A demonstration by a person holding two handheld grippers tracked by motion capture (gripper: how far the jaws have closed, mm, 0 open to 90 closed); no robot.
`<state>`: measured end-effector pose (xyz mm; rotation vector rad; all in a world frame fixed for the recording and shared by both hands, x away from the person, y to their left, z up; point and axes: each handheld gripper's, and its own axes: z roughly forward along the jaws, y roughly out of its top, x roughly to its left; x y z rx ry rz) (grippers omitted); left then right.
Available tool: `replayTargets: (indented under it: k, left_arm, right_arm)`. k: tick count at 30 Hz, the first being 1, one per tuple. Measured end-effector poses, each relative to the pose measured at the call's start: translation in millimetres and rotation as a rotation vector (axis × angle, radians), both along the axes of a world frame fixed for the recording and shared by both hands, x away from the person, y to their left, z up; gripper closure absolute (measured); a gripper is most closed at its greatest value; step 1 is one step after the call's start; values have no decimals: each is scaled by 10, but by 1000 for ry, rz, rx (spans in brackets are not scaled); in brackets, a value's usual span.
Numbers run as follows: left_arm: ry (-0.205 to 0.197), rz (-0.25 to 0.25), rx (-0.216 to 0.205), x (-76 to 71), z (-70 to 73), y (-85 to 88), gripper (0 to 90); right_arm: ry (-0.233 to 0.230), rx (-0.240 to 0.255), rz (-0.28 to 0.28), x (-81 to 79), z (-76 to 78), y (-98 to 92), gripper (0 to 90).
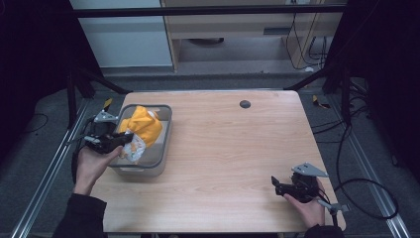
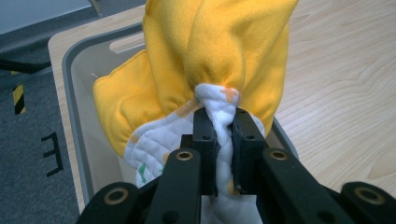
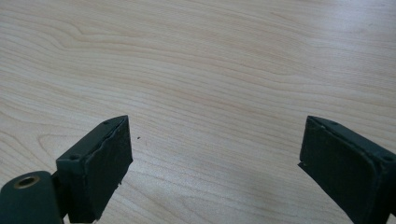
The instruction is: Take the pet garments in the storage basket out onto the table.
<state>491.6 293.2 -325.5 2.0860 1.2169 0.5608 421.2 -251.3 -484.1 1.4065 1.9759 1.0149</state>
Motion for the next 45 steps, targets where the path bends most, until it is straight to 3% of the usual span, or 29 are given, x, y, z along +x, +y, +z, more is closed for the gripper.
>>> replayTargets:
  k: [17,45]
  left_arm:
    - [-19,-101,0,-124,139,-255,819]
    - [-19,-267,24,-264,173,-783,818]
  right_arm:
    - [4,7,-3,-4,5,1,92]
    - [-4,1,-6,-3,3,-6,91]
